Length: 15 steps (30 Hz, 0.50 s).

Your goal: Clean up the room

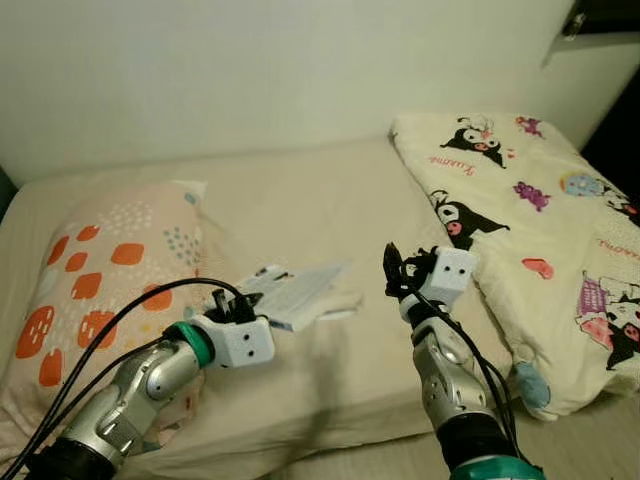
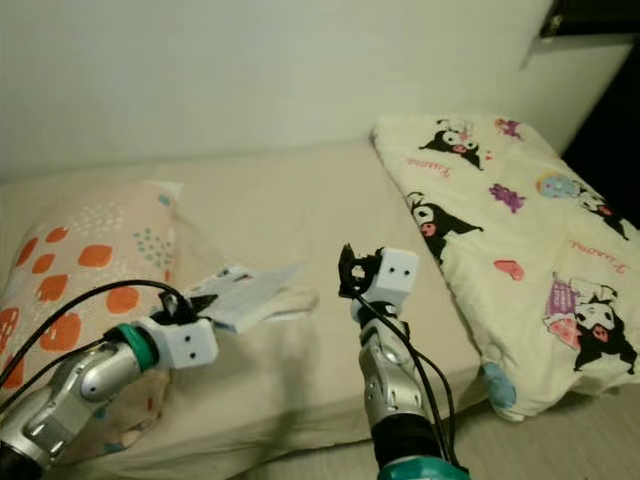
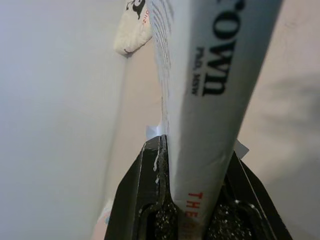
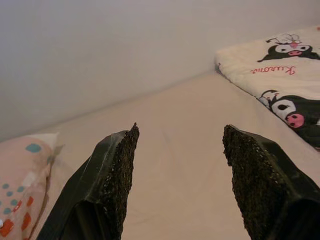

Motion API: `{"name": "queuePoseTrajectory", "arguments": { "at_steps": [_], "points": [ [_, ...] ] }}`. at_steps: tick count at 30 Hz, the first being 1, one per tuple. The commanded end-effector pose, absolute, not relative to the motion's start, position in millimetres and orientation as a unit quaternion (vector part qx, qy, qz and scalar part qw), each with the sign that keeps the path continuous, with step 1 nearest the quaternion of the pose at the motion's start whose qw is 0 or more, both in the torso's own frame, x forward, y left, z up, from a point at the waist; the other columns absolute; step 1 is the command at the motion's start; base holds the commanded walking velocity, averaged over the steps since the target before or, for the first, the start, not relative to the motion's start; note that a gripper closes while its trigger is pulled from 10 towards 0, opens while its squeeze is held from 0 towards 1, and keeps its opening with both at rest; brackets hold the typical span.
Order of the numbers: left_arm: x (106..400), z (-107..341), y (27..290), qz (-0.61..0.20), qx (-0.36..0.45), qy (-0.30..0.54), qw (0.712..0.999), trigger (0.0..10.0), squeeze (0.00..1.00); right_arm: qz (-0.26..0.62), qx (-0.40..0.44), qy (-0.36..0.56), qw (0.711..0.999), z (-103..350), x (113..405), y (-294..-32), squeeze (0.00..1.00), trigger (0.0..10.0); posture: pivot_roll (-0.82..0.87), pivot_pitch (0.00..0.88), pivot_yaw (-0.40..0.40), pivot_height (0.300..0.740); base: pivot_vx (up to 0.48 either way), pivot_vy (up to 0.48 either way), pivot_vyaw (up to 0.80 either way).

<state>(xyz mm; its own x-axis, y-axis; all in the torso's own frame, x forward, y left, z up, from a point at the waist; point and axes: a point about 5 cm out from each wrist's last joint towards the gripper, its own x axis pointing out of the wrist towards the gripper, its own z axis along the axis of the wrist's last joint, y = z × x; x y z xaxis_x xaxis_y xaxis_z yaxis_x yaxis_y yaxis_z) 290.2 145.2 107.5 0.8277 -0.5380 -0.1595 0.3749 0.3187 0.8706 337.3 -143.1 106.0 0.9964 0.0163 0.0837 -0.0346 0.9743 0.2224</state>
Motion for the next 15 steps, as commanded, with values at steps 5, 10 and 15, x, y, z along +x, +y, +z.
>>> {"name": "queuePoseTrajectory", "arguments": {
  "at_steps": [5, 10, 15],
  "points": [
    [289, 97, 148, -0.288, 0.534, -0.082, 0.79, 10.0, 0.0, 0.013, 0.112, -0.024, 0.993, 97, 334, -144, 0.0, 10.0, 0.13, 0.013, 0.042, 0.725, 0.0, 0.0, 0.0],
    [292, 85, 152, -0.286, 0.56, -0.075, 0.774, 10.0, 0.0, 0.015, 0.112, -0.023, 0.993, 97, 334, -143, 0.0, 10.0, 0.13, 0.028, 0.036, 0.705, 0.0, 0.0, 0.0],
    [295, 81, 157, -0.28, 0.576, -0.066, 0.766, 10.0, 0.0, 0.016, 0.111, -0.022, 0.993, 97, 333, -143, 0.0, 10.0, 0.12, 0.034, 0.036, 0.685, 0.0, 0.0, 0.0]
  ]
}}
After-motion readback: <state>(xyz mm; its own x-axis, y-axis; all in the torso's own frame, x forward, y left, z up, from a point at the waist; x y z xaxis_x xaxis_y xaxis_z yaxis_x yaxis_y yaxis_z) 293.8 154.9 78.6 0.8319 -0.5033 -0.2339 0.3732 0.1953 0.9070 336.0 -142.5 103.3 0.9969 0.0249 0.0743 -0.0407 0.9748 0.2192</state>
